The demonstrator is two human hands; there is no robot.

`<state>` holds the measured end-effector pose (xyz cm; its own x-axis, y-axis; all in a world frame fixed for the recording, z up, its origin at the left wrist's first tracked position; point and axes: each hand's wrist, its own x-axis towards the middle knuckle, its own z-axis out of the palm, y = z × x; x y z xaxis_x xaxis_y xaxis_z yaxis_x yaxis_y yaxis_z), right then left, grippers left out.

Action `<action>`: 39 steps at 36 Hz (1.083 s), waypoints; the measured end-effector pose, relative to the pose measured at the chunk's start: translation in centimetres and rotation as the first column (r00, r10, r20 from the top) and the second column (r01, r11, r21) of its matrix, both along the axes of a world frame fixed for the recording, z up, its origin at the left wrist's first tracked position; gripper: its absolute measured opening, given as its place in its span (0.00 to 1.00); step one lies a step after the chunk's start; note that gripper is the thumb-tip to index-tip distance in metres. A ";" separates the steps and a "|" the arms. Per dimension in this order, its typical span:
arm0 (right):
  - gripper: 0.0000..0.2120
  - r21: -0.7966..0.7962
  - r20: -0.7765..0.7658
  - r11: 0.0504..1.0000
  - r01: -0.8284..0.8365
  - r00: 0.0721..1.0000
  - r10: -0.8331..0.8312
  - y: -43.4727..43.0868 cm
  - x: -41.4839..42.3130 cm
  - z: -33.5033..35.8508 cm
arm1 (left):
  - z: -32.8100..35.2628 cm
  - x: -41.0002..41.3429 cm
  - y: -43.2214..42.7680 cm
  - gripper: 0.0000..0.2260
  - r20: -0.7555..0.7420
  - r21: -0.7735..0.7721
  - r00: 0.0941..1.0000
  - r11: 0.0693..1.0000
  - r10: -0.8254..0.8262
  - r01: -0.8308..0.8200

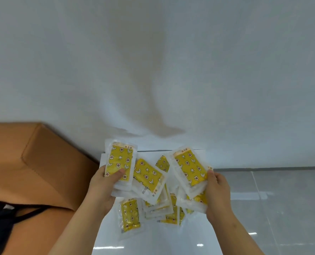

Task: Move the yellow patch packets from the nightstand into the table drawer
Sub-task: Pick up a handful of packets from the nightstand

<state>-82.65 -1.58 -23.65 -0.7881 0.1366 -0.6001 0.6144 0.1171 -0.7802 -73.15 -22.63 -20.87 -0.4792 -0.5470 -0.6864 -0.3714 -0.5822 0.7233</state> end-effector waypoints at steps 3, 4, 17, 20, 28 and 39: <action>0.09 0.004 0.005 1.000 -0.027 1.000 0.027 -0.6 0.2 0.3 | 0.1 -0.1 0.0 0.09 0.066 -0.167 0.997 0.985 -0.039 0.049; 0.09 0.009 0.008 0.999 -0.037 0.999 0.037 -0.7 0.4 0.4 | 0.1 0.0 0.1 0.10 0.093 -0.207 0.994 0.976 -0.057 0.075; 0.08 0.154 0.048 0.956 -0.251 0.968 0.247 -1.2 2.5 0.6 | 1.0 0.6 1.0 0.10 0.441 -0.512 0.867 0.729 -0.232 0.455; 0.07 0.179 0.043 0.946 -0.271 0.963 0.268 -1.4 2.9 1.0 | 1.3 0.6 0.9 0.10 0.446 -0.511 0.858 0.716 -0.253 0.477; 0.06 0.111 0.019 0.980 -0.165 0.986 0.164 -2.3 4.4 3.8 | 2.8 0.4 -0.2 0.12 0.221 -0.318 0.953 0.909 -0.206 0.270; 0.01 -0.159 -0.137 0.949 0.271 0.946 -0.293 0.9 9.5 12.0 | 8.8 0.0 1.5 0.11 -0.162 -0.047 0.924 0.938 -0.346 0.343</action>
